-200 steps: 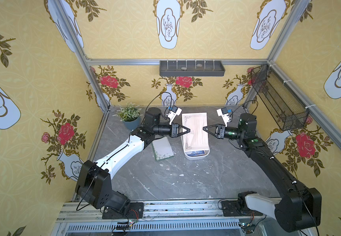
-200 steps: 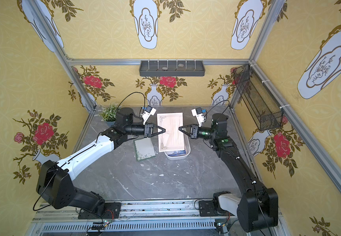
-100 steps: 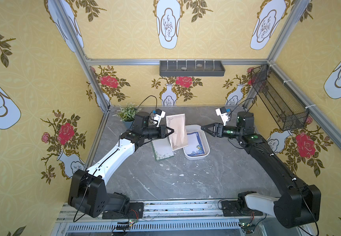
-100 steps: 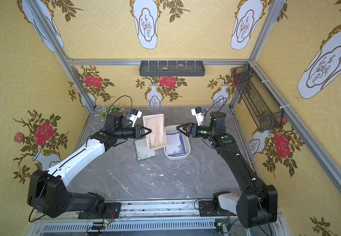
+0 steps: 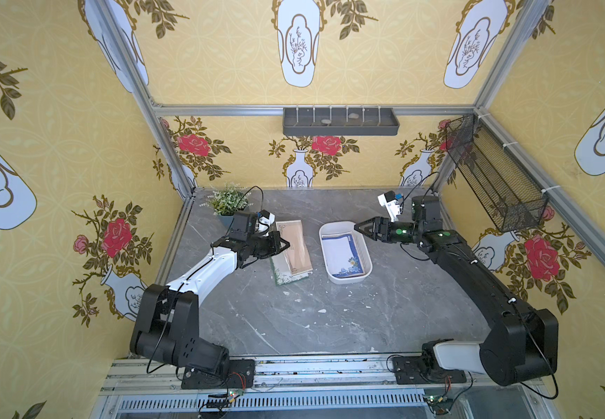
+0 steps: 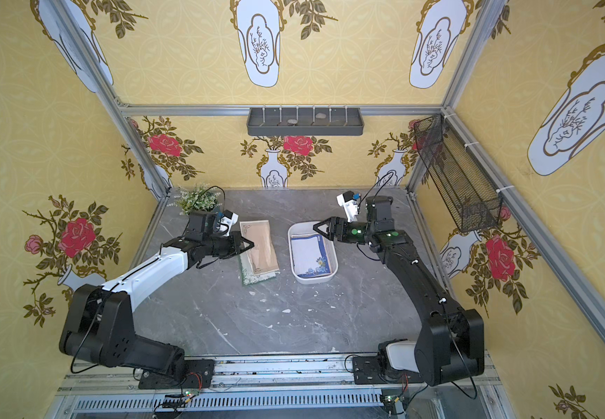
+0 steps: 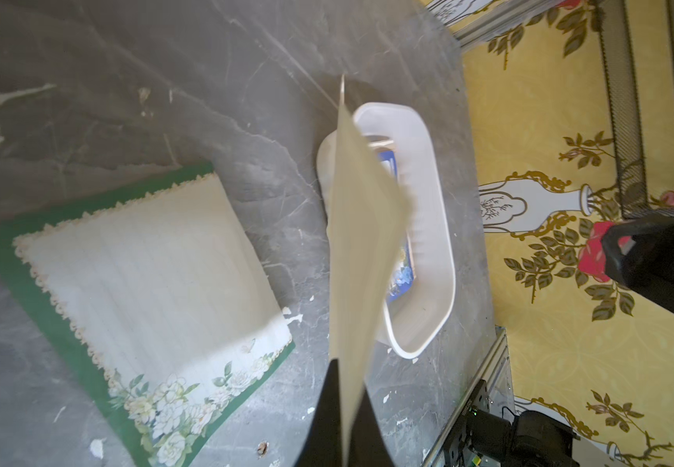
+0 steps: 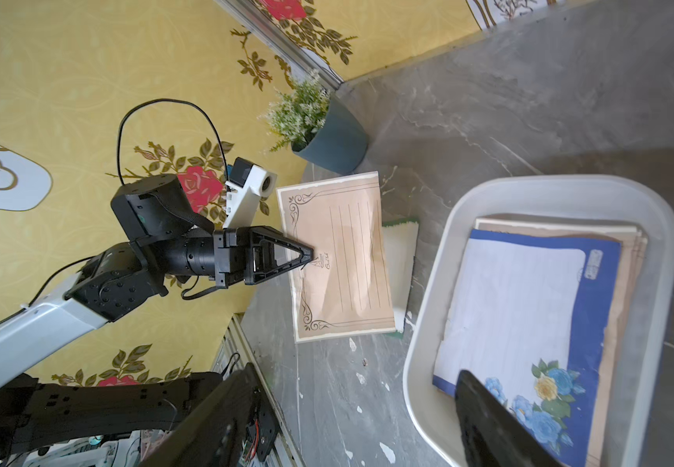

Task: Take out the stationery paper from the storage box
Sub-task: Place the stationery paper at the center of the board.

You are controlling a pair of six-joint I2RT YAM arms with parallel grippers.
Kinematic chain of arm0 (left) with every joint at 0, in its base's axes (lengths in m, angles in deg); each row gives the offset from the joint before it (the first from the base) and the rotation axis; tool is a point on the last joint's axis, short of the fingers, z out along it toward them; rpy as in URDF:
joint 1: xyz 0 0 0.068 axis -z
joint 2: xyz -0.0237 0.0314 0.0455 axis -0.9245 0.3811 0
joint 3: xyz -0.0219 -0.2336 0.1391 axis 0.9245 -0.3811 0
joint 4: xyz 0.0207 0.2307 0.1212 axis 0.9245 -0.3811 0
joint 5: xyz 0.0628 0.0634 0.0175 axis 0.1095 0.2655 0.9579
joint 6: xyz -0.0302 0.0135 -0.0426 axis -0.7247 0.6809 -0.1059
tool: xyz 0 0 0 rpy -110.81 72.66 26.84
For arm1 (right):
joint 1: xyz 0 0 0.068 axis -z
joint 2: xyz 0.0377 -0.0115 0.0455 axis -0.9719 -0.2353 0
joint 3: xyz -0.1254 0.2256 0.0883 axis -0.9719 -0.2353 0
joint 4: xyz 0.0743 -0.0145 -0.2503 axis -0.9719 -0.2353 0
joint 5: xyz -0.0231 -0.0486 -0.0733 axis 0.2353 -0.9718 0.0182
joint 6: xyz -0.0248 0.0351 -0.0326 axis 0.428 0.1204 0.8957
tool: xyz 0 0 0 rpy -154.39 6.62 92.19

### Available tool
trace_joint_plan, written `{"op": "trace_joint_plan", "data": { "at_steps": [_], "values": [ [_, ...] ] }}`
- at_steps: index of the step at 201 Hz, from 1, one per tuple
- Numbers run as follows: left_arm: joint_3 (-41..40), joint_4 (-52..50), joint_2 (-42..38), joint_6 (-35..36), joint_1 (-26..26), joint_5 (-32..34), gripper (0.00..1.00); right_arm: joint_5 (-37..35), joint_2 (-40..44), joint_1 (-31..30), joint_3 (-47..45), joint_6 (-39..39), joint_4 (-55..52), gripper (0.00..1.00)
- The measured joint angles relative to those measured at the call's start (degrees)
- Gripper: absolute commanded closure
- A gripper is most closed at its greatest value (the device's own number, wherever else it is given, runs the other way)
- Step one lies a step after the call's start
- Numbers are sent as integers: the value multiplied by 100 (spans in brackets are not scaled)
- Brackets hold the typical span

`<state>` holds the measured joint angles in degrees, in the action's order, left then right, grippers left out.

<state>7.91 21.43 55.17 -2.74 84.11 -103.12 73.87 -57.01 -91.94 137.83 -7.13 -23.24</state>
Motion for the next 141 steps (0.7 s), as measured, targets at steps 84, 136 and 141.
{"op": "trace_joint_plan", "data": {
  "at_steps": [84, 136, 141],
  "values": [
    [293, 463, 1198, -273, 70, 15, 98, -826, -605, -387, 289, 448, -686, 22],
    [413, 203, 1316, -181, 153, 385, 37, -1930, -1449, -789, 616, 597, -1113, 26],
    [411, 127, 1285, -164, 160, 468, 35, -2070, -1545, -824, 667, 597, -1172, 26]
  ]
}}
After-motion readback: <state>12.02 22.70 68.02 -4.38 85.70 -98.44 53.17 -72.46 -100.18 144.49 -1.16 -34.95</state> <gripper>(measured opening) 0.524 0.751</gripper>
